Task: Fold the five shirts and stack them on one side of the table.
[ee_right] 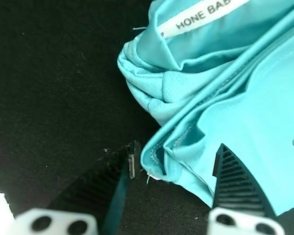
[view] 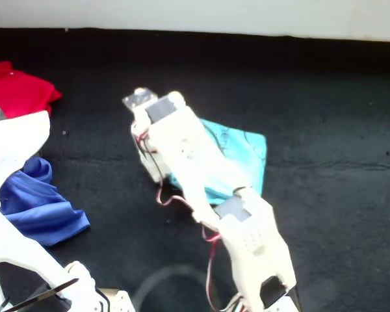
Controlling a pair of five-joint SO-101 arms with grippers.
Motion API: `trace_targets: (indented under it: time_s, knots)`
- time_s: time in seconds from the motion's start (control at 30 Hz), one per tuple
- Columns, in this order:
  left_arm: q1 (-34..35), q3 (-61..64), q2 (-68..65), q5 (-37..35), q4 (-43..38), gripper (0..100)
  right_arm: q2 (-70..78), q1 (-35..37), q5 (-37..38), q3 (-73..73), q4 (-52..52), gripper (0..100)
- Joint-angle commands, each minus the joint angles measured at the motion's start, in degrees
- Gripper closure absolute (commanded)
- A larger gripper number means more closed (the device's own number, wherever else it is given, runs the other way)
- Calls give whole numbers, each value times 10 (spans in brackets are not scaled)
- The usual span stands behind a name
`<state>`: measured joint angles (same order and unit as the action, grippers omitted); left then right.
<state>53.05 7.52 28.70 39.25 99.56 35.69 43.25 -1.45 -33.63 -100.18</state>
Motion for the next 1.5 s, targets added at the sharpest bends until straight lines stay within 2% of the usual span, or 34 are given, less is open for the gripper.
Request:
trace_targets:
  time_s: [0.0, 0.1, 0.3, 0.33, 0.63, 0.8, 0.9, 1.1, 1.27, 1.33, 1.47]
  knots:
    - [0, -15, 17, 2, -7, 986, 12, 2, 0, -27, -8, 757]
    - [0, -15, 17, 2, -7, 986, 19, -4, 37, -27, -8, 769]
    - [0, -15, 15, 2, -7, 986, 20, -38, 106, -25, -7, 986]
    - [0, -15, 15, 2, -7, 986, 20, -44, 115, -25, -8, 995]
    - [-14, -15, 18, 2, -7, 986, -13, -87, 123, -28, -9, 991]
    - [-28, -15, 18, 2, -7, 986, -84, -60, 128, -28, -8, 991]
    - [-29, -15, 18, 2, -7, 986, -99, -30, 158, -28, -6, 991]
    - [-28, -15, 18, 2, -7, 986, -76, 12, 159, -26, 43, 991]
    - [-28, -15, 18, 2, -7, 986, -18, 18, 158, -28, 54, 988]
    - [-27, -15, 18, 2, -7, 986, -11, 18, 158, -28, 51, 965]
    - [-27, -15, 15, 2, -7, 986, -33, 18, 156, -32, 33, 824]
